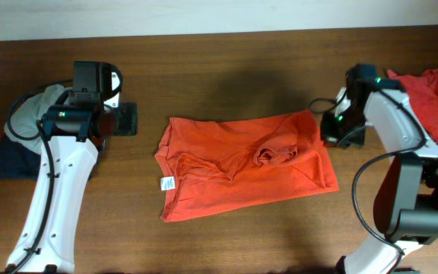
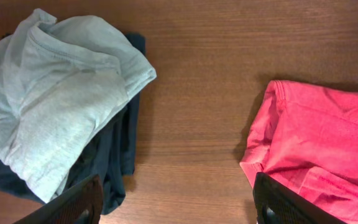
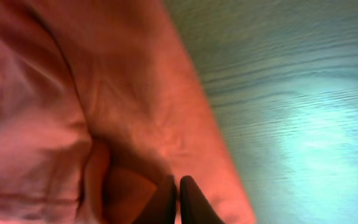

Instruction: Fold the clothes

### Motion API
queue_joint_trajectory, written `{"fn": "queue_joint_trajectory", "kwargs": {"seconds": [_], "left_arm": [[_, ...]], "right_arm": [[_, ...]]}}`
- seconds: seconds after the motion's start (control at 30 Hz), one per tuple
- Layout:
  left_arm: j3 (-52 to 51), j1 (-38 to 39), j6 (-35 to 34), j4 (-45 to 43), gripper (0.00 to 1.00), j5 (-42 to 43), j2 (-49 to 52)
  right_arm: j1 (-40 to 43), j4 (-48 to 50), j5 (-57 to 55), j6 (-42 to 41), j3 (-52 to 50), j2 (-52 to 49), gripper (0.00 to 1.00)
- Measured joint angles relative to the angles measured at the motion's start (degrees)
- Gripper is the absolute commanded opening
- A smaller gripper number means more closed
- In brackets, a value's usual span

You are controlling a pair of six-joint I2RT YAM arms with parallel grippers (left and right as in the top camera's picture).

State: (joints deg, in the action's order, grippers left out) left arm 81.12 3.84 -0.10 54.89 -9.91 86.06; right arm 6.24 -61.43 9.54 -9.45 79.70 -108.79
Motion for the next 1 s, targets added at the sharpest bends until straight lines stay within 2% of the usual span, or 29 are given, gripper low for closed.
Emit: {"fn": "queue_joint_trajectory", "kwargs": {"seconds": [0.17, 0.3, 0.47, 0.63, 0.73, 0.9, 1.0], "left_arm": [[0.0, 0.0, 0.0, 0.0, 0.77, 0.0, 0.0], [0.0, 0.0, 0.0, 0.0, 0.77, 0.0, 0.0], [0.0, 0.0, 0.0, 0.0, 0.77, 0.0, 0.0], [0.0, 0.0, 0.0, 0.0, 0.77, 0.0, 0.0], [0.0, 0.0, 0.0, 0.0, 0.77, 0.0, 0.0], [0.0, 0.0, 0.0, 0.0, 0.77, 0.0, 0.0], [0.0, 0.0, 0.0, 0.0, 0.77, 0.0, 0.0]], "right_arm": [[-2.7, 4.0, 7.9, 2.3, -8.2, -0.2, 0.04], [-8.3, 0.1, 20.3, 11.5, -8.5, 0.2, 0.04], [-12.8, -1.7, 25.0, 17.2, -8.5, 5.0, 0.04], [-7.5, 3.0, 18.9, 12.6, -8.5, 11.6, 0.06], [-4.7, 4.9, 15.3, 9.0, -8.5, 11.5, 0.09], [-4.8, 7.6, 7.9, 2.5, -8.5, 7.0, 0.07], [-4.9, 10.0, 7.3, 0.1, -8.5, 1.7, 0.04]]}}
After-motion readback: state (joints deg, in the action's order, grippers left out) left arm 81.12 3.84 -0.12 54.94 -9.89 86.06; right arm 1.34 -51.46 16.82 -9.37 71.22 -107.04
